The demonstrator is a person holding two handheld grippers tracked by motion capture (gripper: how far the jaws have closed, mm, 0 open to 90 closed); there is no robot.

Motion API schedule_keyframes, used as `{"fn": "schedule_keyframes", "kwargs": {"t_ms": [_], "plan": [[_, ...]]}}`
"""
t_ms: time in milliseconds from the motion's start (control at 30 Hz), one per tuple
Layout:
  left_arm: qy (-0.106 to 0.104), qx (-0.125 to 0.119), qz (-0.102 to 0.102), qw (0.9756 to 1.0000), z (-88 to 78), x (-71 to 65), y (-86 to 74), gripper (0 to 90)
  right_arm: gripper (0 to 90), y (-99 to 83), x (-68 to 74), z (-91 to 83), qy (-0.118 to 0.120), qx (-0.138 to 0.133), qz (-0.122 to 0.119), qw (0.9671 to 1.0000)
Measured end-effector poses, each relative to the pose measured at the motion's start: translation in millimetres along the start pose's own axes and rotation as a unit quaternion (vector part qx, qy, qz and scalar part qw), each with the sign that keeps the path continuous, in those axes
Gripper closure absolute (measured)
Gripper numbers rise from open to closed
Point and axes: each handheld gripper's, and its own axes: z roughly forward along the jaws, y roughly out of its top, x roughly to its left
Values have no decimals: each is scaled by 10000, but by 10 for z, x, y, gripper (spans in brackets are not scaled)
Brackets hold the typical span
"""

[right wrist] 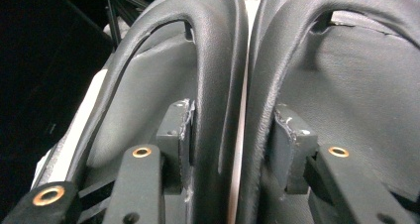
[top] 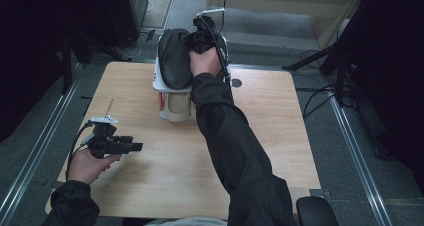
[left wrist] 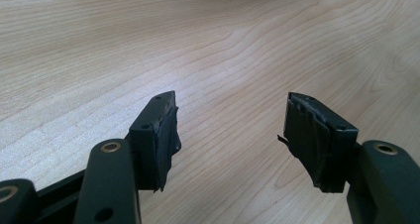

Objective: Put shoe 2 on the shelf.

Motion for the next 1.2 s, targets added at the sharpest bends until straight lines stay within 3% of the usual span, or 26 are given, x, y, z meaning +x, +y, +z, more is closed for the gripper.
{"fn": "schedule_keyframes", "kwargs": {"t_ms": [400, 500, 700, 867, 967, 1200], "plan": [[5, 16, -26, 10000, 2, -5, 0, 380, 562, -37, -56, -186, 271, 185, -218, 9992], [6, 18, -20, 10000, 1, -8, 0, 379, 565, -69, -79, -245, 376, 227, -412, 9982], [20, 22, -28, 10000, 16, -8, 13, 379, 572, -119, -110, -401, 661, 250, -524, 9961], [-8, 69, 43, 10000, 38, -17, 39, 379, 587, -193, -85, -527, 854, 188, -739, 9934], [-27, 66, 57, 10000, 46, -19, 54, 378, 587, -242, -95, -560, 1089, 248, -818, 9904], [-77, 100, 103, 9999, 88, -27, 101, 378, 588, -380, -76, -657, 1330, 229, -1082, 9849]]}}
